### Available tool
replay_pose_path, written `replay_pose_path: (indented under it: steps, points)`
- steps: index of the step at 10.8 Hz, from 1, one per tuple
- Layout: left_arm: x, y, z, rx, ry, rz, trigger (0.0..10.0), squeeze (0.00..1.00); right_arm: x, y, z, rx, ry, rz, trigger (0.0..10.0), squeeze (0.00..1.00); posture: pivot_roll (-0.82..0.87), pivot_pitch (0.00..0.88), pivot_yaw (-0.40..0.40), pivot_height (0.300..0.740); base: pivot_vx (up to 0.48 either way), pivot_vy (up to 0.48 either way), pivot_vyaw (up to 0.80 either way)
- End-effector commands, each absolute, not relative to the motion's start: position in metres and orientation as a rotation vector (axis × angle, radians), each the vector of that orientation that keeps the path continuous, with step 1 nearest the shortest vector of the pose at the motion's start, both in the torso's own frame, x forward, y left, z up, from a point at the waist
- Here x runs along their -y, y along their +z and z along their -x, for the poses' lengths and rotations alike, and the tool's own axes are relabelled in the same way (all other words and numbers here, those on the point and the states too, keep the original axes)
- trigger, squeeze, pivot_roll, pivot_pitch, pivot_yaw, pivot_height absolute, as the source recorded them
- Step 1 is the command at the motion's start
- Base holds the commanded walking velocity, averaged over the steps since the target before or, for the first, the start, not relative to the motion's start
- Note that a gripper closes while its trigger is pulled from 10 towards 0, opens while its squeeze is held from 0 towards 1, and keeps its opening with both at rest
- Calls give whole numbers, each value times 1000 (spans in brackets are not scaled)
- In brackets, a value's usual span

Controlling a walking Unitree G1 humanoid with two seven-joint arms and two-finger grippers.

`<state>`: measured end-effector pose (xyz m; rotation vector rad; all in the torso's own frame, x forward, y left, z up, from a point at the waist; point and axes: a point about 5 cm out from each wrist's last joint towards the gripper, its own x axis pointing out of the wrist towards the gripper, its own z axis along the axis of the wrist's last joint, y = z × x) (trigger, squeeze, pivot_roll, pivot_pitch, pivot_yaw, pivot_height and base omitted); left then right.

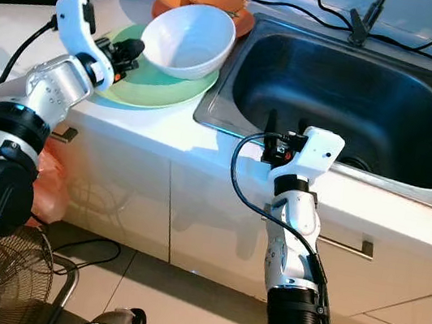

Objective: Kitchen organization

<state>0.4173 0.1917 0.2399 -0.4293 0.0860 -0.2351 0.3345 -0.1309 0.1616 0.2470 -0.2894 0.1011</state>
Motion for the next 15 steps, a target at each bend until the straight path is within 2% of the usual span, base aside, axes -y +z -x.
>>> replay_pose_path:
  steps: [1,2,3,4,5,6,9,10,13,15]
  points:
    - [-191,243,-417,-78,-259,426,10000,0,130,161,-336,279,101,-255,10000,0,118,128,-38,740,0,0,0]
    - [-188,244,-416,-72,-290,431,10000,624,130,161,-336,279,103,-256,10000,0,116,127,-37,740,0,0,0]
    - [-184,243,-416,-82,-329,421,10000,812,130,161,-335,279,103,-257,10000,0,115,126,-36,740,0,0,0]
    - [-179,243,-415,-80,-362,418,10000,0,130,161,-335,279,103,-257,10000,0,114,125,-34,740,0,0,0]
    - [-172,242,-415,-87,-405,412,10000,0,129,161,-335,278,102,-257,10000,0,114,123,-34,740,0,0,0]
    - [-168,239,-414,-101,-421,402,10000,1000,129,161,-336,278,104,-257,10000,0,114,121,-34,740,0,0,0]
    - [-169,245,-416,-95,-396,395,10000,976,129,161,-335,279,99,-261,10000,0,115,128,-28,740,0,0,0]
    - [-170,246,-416,-103,-384,413,10000,0,129,160,-335,278,98,-261,10000,0,114,129,-24,740,0,0,0]
    - [-160,236,-417,-172,-357,462,10000,0,129,160,-335,277,93,-264,10000,0,112,131,-20,740,0,0,0]
    - [-142,221,-416,-244,-373,482,10000,0,129,160,-335,276,92,-265,10000,0,110,131,-20,740,0,0,0]
